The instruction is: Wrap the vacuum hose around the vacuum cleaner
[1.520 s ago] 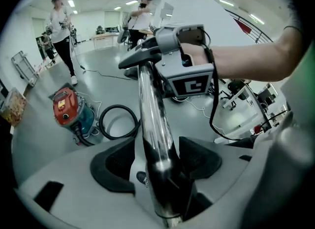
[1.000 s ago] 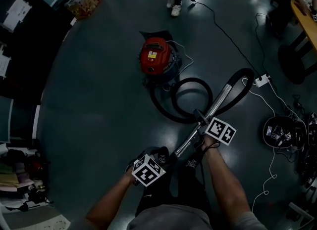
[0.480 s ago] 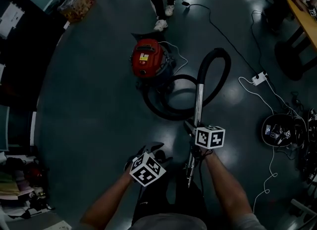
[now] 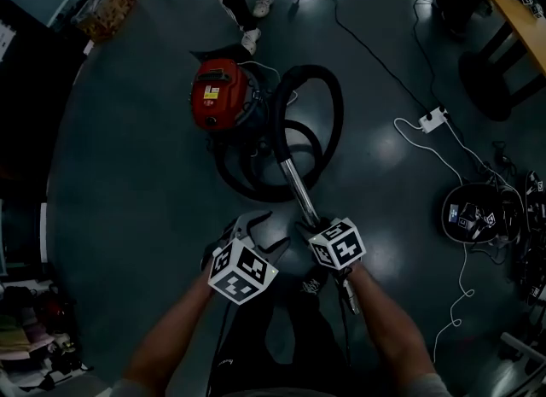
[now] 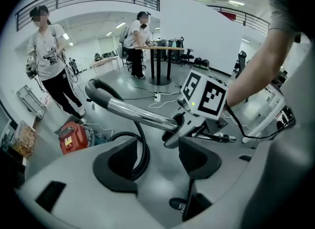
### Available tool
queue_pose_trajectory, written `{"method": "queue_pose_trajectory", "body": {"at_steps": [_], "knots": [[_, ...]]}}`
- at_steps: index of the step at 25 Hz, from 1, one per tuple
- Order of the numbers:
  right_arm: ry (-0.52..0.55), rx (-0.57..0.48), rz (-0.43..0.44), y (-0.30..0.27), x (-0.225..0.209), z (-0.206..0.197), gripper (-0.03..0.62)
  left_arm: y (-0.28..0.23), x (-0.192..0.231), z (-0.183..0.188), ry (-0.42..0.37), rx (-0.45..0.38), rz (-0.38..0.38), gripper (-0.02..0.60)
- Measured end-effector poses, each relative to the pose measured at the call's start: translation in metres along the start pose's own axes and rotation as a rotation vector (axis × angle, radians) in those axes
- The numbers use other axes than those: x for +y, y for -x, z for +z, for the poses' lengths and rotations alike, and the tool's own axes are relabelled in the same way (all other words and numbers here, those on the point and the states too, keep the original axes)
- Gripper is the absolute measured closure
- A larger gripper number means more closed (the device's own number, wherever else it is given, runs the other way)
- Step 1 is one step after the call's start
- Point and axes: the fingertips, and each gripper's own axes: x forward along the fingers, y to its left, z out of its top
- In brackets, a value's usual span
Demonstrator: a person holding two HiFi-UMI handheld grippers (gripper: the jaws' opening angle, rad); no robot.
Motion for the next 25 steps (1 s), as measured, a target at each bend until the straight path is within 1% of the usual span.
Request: {"method": "queue_pose_trajectory", "body": {"at_steps": [3,8,11,15,19,25], "knots": [[0.091,0.063,-0.007,-0.004,-0.013,-0.027,0.502,-0.023,0.004,0.008,-0.020,-0.014,0.004,0.310],[0.281,0.166,-0.021,-0.014,-0.039,-0.065,0.502,-0.060,0.009,0.013,-0.130,-0.034,0.049,0.310],[0.377,0.221,-0.036,-0.021,-0.060,-0.087,0.502,-0.089,0.009,0.007,-0.182,-0.027,0.058,0.310],[0.463,0.290,-0.066,-0.036,-0.091,-0.110,0.503,-0.131,0.016,-0.010,-0.166,0.002,0.047,0.310],[0.560,0.346,-0.088,-0.053,-0.120,-0.128,0.503,-0.167,0.024,-0.025,-0.203,0.014,0.041,0.310],[0.715,0.440,-0.101,-0.090,-0.165,-0.156,0.503,-0.223,0.046,-0.068,-0.197,0.054,0.027,0.310]]}}
